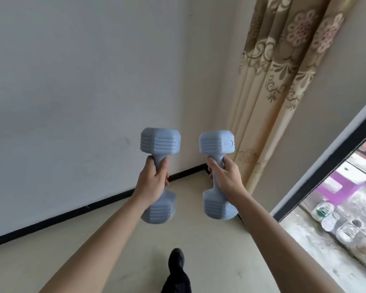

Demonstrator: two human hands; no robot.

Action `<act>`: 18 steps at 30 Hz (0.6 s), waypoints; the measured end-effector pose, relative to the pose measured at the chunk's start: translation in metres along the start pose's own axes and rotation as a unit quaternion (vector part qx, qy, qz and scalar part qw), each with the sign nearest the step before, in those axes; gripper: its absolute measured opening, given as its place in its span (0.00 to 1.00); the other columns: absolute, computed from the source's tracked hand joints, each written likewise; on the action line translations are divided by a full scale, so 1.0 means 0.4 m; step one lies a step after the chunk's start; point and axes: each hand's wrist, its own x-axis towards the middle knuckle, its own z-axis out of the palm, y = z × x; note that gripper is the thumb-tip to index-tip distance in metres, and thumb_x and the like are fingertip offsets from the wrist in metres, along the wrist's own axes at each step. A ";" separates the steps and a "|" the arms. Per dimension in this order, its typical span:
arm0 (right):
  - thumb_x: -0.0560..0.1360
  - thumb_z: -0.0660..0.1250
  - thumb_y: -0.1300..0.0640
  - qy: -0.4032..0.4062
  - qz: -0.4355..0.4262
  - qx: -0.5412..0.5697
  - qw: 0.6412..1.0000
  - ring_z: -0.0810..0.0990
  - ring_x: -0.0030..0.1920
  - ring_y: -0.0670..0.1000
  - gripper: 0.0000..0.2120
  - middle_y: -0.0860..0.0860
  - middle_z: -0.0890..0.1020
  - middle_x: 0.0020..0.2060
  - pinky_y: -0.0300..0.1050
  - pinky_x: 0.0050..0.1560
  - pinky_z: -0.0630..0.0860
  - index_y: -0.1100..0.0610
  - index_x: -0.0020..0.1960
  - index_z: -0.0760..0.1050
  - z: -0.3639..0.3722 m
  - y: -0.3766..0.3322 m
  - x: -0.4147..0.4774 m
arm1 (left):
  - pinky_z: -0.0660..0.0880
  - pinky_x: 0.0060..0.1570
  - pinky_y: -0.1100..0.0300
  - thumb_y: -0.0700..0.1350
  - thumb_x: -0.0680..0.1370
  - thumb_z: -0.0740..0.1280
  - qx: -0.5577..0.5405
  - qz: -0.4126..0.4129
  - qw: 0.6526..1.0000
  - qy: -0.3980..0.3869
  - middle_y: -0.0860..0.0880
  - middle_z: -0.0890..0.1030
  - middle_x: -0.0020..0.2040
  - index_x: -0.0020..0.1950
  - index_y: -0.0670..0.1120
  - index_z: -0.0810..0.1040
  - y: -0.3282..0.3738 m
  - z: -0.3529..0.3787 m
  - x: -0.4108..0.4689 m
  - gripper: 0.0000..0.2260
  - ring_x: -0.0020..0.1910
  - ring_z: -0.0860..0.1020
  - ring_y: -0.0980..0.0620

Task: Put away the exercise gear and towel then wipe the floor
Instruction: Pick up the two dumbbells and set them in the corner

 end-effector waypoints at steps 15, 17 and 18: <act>0.79 0.67 0.47 -0.099 0.140 -0.100 0.980 0.78 0.36 0.49 0.15 0.51 0.79 0.37 0.46 0.40 0.76 0.60 0.49 0.73 0.135 0.163 0.898 | 0.72 0.29 0.64 0.53 0.82 0.60 -0.044 -0.222 0.974 0.025 0.46 0.75 0.35 0.51 0.42 0.69 -0.244 0.220 0.845 0.14 0.31 0.74 0.52; 0.79 0.67 0.47 -0.114 0.169 -0.106 0.973 0.78 0.36 0.50 0.13 0.51 0.79 0.37 0.48 0.42 0.77 0.57 0.48 0.74 0.140 0.214 1.004 | 0.73 0.29 0.64 0.52 0.82 0.61 -0.039 -0.260 0.964 0.031 0.45 0.75 0.35 0.49 0.43 0.69 -0.296 0.268 0.917 0.12 0.30 0.74 0.52; 0.79 0.67 0.48 -0.127 0.183 -0.108 0.969 0.78 0.36 0.50 0.11 0.51 0.79 0.37 0.50 0.43 0.78 0.56 0.48 0.73 0.143 0.247 1.056 | 0.74 0.30 0.61 0.51 0.82 0.62 -0.034 -0.279 0.959 0.032 0.45 0.75 0.35 0.49 0.43 0.69 -0.326 0.295 0.947 0.11 0.31 0.74 0.52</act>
